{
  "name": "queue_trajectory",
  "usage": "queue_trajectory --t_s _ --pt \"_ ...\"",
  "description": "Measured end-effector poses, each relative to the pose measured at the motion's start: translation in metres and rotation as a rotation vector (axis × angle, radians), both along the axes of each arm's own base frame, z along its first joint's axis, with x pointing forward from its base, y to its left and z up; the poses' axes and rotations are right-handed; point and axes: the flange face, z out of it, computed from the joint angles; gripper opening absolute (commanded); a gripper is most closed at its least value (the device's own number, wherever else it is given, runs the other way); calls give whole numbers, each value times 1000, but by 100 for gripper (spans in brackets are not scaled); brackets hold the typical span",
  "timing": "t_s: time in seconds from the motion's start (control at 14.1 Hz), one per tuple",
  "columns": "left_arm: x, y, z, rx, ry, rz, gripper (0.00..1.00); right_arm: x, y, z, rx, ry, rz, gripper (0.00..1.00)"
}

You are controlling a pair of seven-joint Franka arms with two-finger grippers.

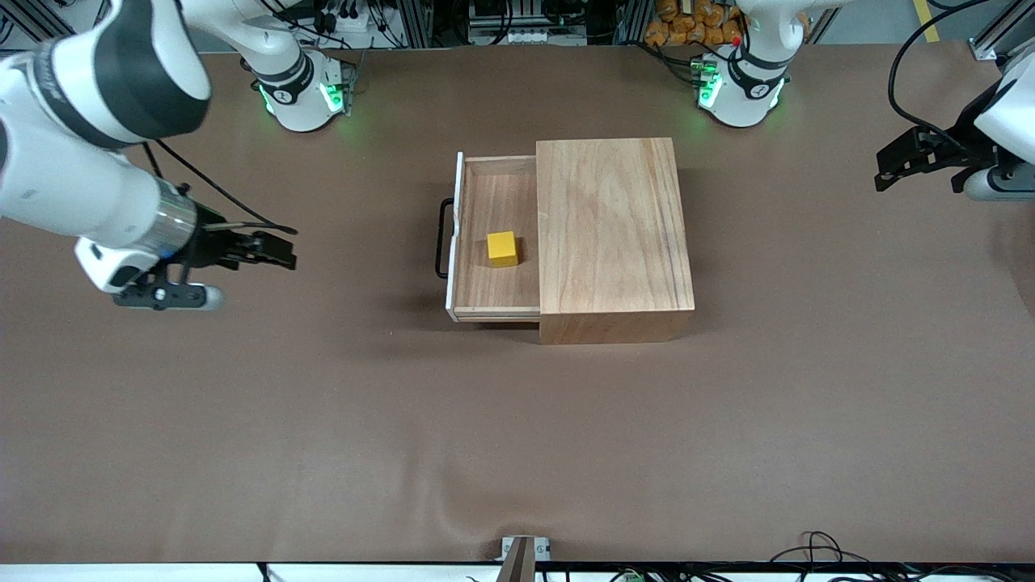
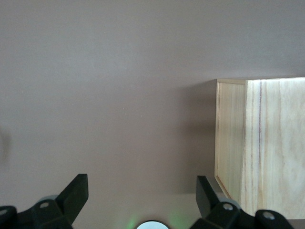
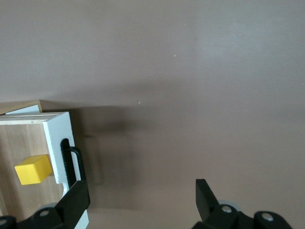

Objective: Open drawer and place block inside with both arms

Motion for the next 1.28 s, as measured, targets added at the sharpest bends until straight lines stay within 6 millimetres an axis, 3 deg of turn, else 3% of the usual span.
queue_trajectory --t_s 0.35,0.5,0.92,1.28 --pt "-2 -1 -3 -1 7 0 100 -12 -92 40 -2 -59 15 100" --pt "-3 -1 -1 0 5 0 100 -23 -115 56 -48 -71 52 100" --pt "-15 -3 -3 8 -22 1 100 -60 -117 95 -138 -49 90 100" --pt "-17 -3 -4 10 -27 1 100 -69 -126 101 -158 -31 116 100"
